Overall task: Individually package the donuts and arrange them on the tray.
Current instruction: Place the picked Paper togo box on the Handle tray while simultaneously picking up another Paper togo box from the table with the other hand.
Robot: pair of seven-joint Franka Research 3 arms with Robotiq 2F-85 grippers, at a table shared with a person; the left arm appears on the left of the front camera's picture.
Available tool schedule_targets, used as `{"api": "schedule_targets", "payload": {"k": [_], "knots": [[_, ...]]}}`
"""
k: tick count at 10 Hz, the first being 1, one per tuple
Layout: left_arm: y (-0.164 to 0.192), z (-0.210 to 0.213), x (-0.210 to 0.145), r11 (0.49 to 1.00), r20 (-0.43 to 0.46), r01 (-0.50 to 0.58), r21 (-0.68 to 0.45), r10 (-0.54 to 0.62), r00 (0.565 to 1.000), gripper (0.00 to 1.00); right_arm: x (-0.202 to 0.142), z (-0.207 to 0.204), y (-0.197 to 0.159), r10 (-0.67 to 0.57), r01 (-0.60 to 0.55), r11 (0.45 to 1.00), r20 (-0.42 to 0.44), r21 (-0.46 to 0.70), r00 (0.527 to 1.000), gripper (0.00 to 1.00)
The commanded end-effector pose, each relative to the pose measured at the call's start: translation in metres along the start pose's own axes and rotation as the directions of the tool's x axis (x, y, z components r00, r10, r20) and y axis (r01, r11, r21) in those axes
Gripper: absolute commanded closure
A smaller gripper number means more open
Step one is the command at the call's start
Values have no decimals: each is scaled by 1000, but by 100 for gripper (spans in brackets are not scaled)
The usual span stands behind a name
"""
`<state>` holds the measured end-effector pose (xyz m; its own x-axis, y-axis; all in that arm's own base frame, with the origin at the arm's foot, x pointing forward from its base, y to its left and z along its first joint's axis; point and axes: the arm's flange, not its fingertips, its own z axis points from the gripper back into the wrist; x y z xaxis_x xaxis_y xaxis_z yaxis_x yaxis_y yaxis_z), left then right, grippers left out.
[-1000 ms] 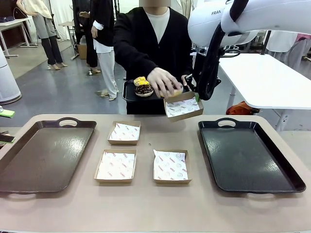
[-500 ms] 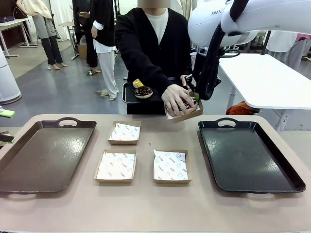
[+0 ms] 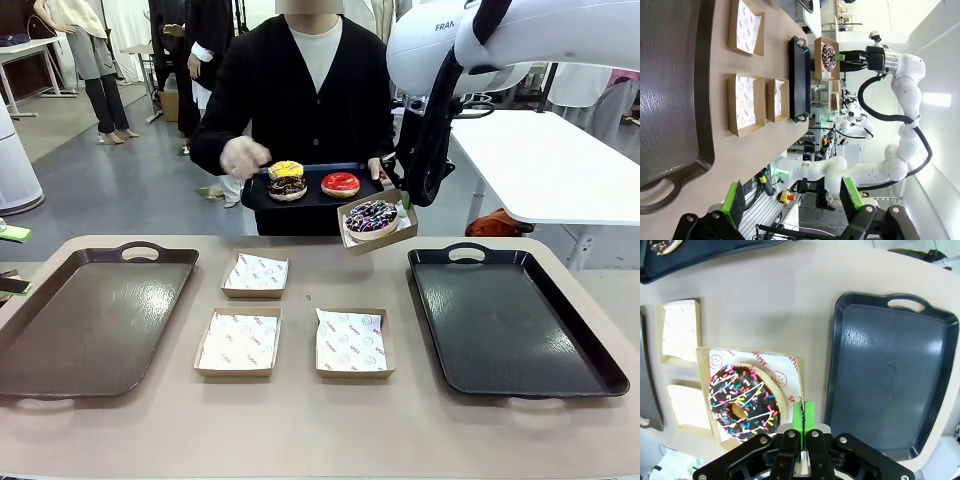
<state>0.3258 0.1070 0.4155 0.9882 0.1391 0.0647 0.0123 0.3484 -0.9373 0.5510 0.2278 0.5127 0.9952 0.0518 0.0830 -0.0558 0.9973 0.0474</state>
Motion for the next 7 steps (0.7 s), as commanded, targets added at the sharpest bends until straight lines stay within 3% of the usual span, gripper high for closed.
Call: {"api": "schedule_targets", "payload": {"k": [1,7], "knots": [[-1,1,0,1000,-2,3,-7,-3,1000,0,-1,2,-2,-5,5,1000,0,-3,1000,100],[-1,1,0,1000,-2,3,-7,-3,1000,0,-1,2,-2,-5,5,1000,0,-3,1000,100]]}}
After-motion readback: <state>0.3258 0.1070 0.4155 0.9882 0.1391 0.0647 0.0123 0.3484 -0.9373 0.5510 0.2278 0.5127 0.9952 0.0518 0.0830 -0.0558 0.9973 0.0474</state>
